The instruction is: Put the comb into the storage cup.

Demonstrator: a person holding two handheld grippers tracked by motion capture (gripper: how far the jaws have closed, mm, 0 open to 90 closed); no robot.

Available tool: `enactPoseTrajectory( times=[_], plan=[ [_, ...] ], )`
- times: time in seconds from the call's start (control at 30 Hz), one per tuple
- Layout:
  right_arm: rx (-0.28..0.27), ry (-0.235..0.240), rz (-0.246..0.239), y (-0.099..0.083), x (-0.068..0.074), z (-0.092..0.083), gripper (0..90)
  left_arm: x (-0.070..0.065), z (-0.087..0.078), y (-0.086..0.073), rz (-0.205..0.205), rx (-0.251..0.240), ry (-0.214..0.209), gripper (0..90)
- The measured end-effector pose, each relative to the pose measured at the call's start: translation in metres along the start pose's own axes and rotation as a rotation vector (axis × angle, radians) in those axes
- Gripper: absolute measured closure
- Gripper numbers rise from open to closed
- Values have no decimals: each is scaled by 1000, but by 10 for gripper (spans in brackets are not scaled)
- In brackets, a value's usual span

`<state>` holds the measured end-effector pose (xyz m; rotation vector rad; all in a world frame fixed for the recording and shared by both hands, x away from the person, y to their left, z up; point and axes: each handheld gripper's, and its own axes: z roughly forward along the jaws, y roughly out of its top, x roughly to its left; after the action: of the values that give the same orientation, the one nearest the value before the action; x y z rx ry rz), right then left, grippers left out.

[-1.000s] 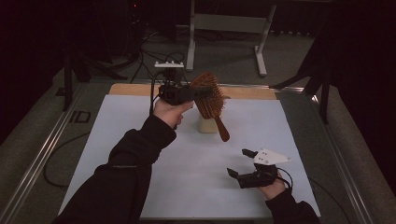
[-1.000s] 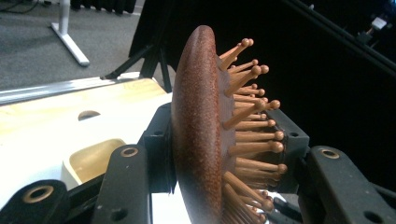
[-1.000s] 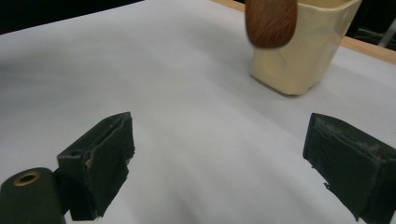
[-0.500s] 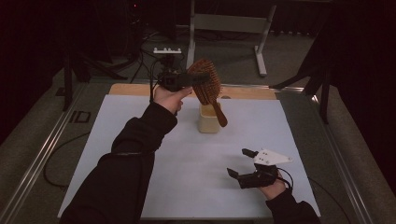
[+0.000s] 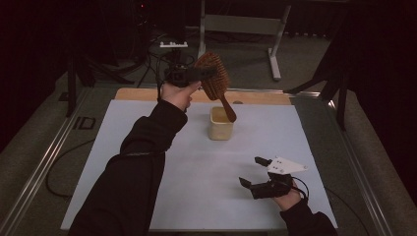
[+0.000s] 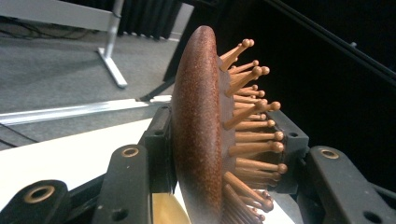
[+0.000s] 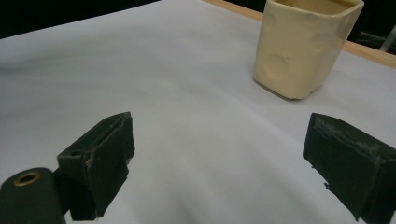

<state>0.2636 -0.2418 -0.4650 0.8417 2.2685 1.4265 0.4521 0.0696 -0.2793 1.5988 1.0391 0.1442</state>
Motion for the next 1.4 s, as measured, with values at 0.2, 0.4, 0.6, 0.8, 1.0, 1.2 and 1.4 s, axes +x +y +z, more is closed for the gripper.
enactPoseTrajectory(
  times=[0.2,0.4,0.6,0.8,1.0,1.2,1.4],
  plan=[
    [2,6,-2,0,0,0,85,11,6,-1,-14,-13,60,540],
    [3,3,-3,-1,-1,0,86,20,15,-7,-29,0,78,539],
    [4,5,-8,-2,-1,1,86,22,25,-15,-25,14,91,538],
    [9,10,-6,-3,-2,1,85,27,34,-23,-26,29,92,538],
    [10,8,-8,-3,-2,1,86,33,41,-33,-39,41,83,538],
    [6,9,-4,-3,-2,2,86,38,47,-41,-52,50,79,538],
    [2,8,-4,-3,-3,1,86,41,53,-48,-51,61,78,537]
  ],
)
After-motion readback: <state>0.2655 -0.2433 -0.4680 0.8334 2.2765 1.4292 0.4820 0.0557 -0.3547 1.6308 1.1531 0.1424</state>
